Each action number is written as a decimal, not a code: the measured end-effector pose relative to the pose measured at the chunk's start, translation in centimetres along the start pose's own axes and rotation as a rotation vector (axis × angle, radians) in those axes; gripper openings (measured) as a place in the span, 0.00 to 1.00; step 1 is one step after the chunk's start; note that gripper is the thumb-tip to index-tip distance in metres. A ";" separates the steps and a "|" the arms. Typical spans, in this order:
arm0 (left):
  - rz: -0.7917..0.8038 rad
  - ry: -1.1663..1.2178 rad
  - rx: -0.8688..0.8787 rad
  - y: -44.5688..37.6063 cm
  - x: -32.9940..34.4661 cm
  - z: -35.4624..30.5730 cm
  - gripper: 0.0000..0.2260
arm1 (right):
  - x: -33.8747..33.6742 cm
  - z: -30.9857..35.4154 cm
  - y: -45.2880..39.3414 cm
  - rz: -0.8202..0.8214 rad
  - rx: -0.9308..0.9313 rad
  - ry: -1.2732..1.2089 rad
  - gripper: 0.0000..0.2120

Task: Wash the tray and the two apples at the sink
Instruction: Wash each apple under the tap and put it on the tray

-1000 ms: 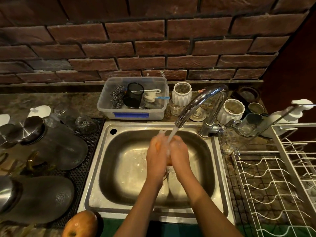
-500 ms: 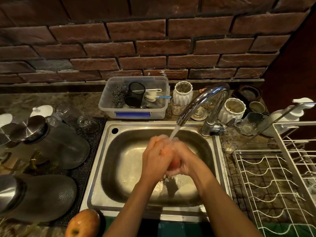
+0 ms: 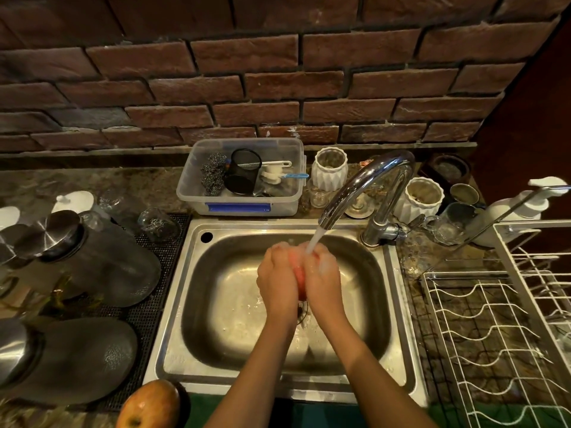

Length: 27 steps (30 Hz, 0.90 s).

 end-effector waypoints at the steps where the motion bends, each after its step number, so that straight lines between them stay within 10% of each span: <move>1: -0.032 -0.071 0.089 0.2 -0.1 -0.3 0.13 | 0.0 0.1 -0.1 -0.009 0.012 -0.024 0.10; 13: 0.093 -0.808 0.965 -0.2 -0.9 0.3 0.17 | -1.2 -0.9 -2.7 0.280 0.716 -0.190 0.19; 27: -0.002 -0.058 -0.225 -1.4 1.3 -0.5 0.12 | -0.9 0.8 -0.7 0.197 -0.089 -0.087 0.12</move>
Point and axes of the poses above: each hand's wrist, its own y-axis away from the middle knuckle, its own x-axis out of the palm, z = x × y, the point moved 4 cm from there along -y, towards the middle knuckle, and after that the axes turned 10 degrees about -x, right-handed, at the moved point
